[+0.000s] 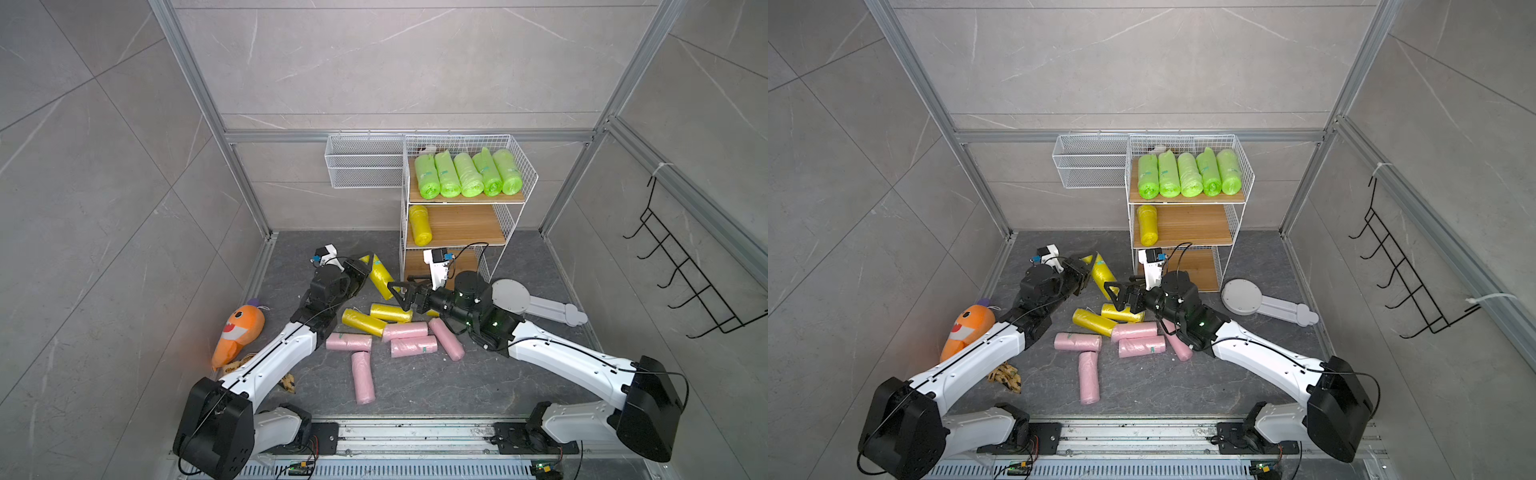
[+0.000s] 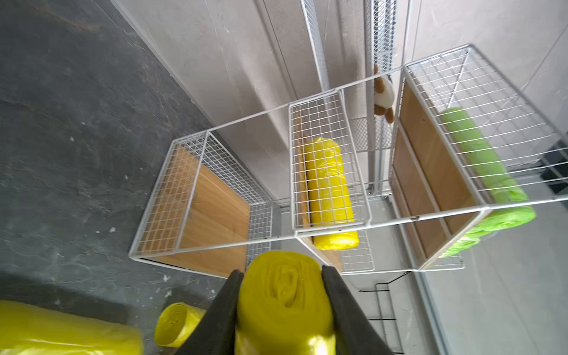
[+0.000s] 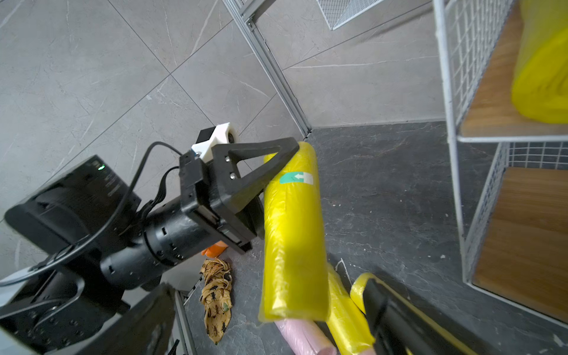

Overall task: Sort the rolls of trash bags by color and place them on the shelf
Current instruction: Pick up the roll of trash bags from the center of the board.

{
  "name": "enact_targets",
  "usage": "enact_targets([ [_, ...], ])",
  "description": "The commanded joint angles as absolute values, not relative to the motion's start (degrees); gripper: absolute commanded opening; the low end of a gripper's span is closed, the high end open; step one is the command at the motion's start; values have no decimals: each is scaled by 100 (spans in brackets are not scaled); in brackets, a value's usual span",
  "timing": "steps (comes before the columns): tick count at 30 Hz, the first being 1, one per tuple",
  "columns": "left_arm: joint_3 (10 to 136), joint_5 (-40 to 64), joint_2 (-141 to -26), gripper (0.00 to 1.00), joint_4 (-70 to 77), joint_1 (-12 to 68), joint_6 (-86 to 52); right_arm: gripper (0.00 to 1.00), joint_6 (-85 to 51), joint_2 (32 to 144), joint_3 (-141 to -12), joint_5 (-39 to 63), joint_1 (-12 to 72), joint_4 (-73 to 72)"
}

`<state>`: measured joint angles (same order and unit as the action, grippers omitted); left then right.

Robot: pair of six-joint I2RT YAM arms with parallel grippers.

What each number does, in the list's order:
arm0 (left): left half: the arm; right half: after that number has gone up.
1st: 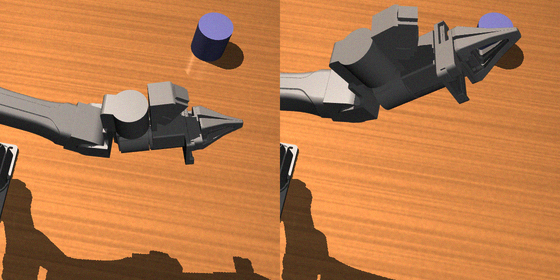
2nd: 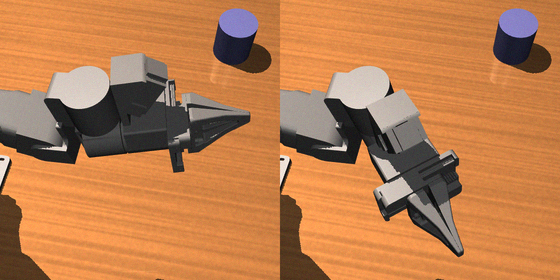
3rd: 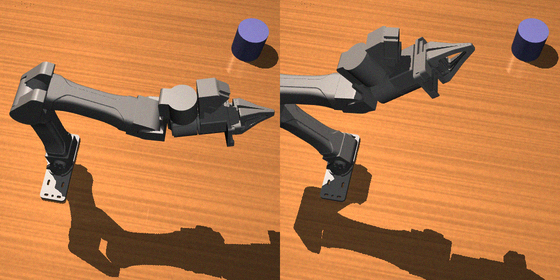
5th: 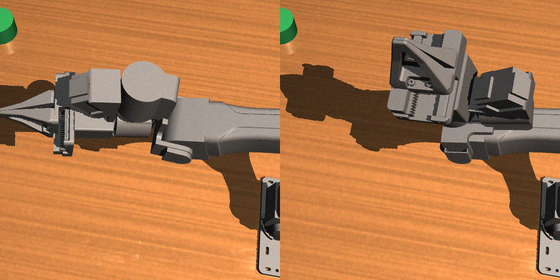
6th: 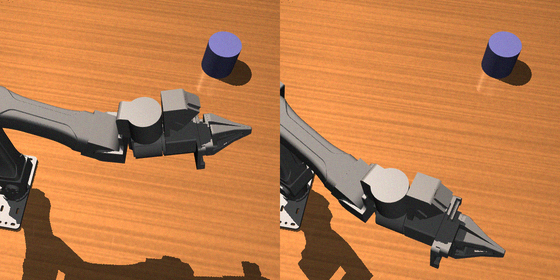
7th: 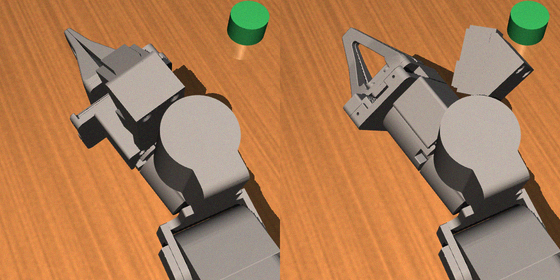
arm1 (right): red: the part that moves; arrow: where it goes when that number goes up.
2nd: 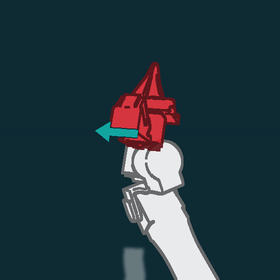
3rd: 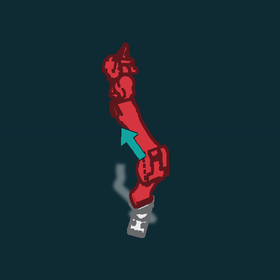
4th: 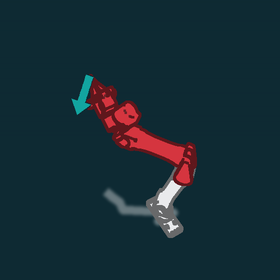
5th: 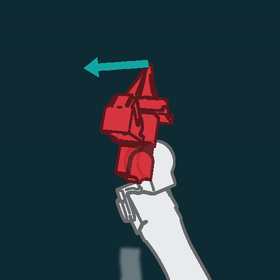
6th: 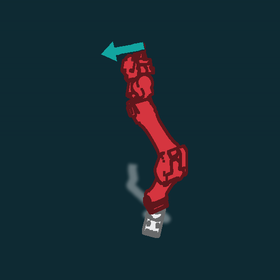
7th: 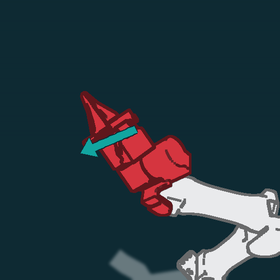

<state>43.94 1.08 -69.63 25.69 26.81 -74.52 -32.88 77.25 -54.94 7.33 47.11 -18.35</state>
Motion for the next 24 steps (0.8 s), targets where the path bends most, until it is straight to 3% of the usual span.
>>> enact_targets([
  [1,4272,-286,-6663,24,3761,2849,-8352,100,-3416,7831,-5449,657,4789,-2362],
  [8,4023,-517,-6608,24,4076,3080,-8858,92,-3300,7939,-5445,424,4861,-2356],
  [24,3925,-676,-6611,25,4285,3307,-9099,39,-3255,7962,-5388,123,4914,-2553],
])
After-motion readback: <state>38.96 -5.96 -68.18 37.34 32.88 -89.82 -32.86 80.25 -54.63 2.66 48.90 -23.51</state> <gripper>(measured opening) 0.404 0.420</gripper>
